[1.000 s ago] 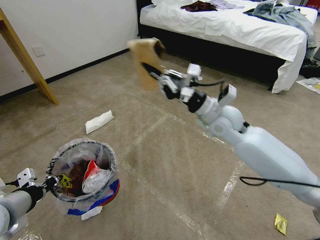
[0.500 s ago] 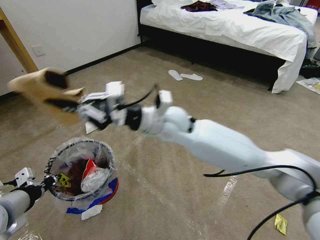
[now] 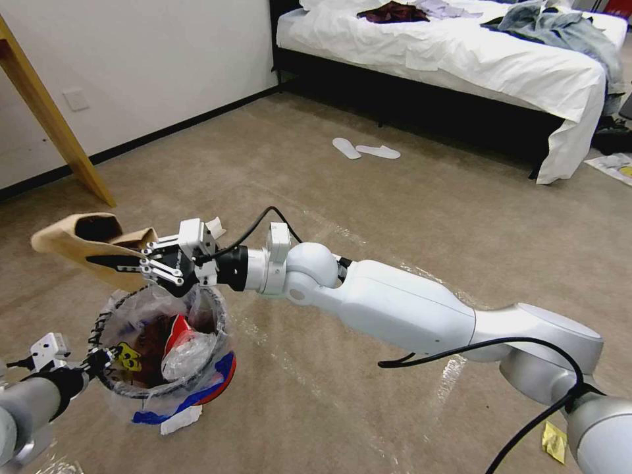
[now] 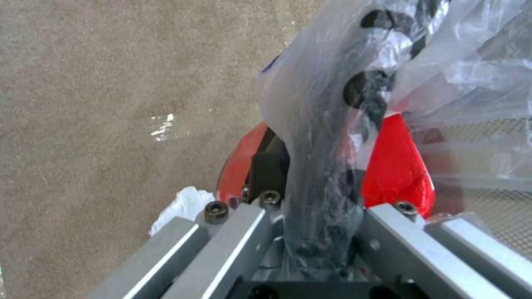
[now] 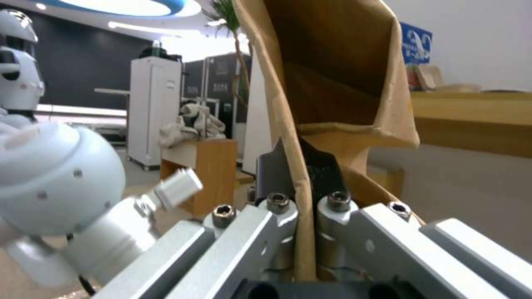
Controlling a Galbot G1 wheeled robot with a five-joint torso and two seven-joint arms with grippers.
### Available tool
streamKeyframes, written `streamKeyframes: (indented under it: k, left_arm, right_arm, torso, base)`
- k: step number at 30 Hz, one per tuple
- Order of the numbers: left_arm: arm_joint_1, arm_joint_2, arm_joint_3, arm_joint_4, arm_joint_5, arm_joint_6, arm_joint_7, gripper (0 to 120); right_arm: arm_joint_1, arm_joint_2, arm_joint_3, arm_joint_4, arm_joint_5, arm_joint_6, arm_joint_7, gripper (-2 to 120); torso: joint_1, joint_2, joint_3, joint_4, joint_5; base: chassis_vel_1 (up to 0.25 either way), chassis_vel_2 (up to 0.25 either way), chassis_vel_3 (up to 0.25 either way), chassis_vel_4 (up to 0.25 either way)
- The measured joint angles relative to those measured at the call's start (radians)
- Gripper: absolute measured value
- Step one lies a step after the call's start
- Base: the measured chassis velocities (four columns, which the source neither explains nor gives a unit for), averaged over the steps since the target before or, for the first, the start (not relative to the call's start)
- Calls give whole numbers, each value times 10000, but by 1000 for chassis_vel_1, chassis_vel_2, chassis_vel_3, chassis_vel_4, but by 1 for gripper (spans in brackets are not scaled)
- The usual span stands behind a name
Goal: Pick up the trash bin and place the garbage on the floor into it.
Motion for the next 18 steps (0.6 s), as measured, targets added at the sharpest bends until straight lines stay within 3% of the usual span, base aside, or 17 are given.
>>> streamKeyframes:
  k: [18]
  left_arm:
    - [36, -15, 27, -22, 4, 7, 0, 1]
  right_arm:
    - [-438, -603, 59, -114, -581, 85, -248, 0]
  torso:
    - [0, 0, 0, 0, 1]
  base:
    - [0, 0, 0, 0]
